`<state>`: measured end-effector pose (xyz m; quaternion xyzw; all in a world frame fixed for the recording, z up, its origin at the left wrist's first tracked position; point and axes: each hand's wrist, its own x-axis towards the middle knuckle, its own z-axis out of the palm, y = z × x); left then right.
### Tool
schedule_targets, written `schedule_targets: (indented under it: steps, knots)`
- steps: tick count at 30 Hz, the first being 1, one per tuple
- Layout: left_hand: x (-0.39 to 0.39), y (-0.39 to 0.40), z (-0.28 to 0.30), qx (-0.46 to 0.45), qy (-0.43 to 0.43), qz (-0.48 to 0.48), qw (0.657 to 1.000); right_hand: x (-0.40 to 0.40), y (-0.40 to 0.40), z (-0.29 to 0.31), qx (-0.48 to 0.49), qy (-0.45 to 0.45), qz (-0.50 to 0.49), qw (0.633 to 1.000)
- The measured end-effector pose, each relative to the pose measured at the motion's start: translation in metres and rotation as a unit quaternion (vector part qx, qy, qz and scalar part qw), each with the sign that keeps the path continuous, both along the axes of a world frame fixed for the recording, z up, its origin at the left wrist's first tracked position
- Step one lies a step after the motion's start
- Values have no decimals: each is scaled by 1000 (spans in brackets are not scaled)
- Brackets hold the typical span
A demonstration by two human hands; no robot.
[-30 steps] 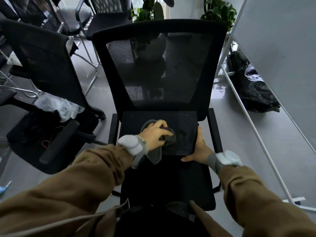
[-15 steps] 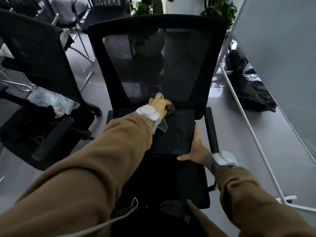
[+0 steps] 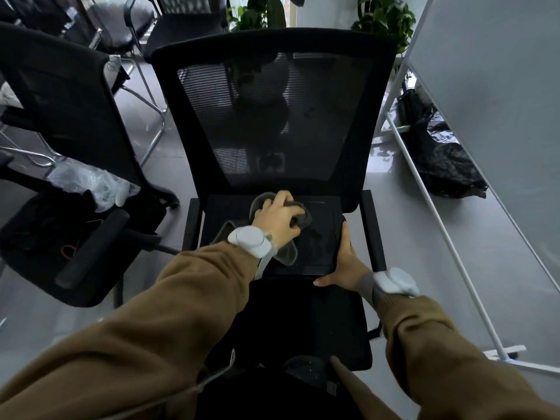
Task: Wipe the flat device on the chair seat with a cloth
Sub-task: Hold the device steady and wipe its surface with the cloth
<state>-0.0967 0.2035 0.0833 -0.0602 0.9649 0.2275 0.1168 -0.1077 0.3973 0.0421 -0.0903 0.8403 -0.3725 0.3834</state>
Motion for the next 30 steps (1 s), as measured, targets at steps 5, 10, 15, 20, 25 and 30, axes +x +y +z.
schedule_targets:
  steps: [5,10,15,20,25,30]
  knots:
    - [38,1,1,-15,-18,-106,994,2,2,1,-6,-3,-2,1000]
    - [66,-5,2,6,-44,-182,982,5,2,4,-8,-1,-1,1000]
    - [69,-11,7,39,-67,-218,973,6,1,7,-10,2,-4,1000]
    - [61,-12,7,9,-53,-236,970,5,1,7,-1,-1,-1,1000]
    - [28,-7,4,0,-40,-182,982,3,0,8,9,-7,2,1000]
    - [-13,-9,7,-45,9,-120,992,3,0,8,20,-14,3,1000]
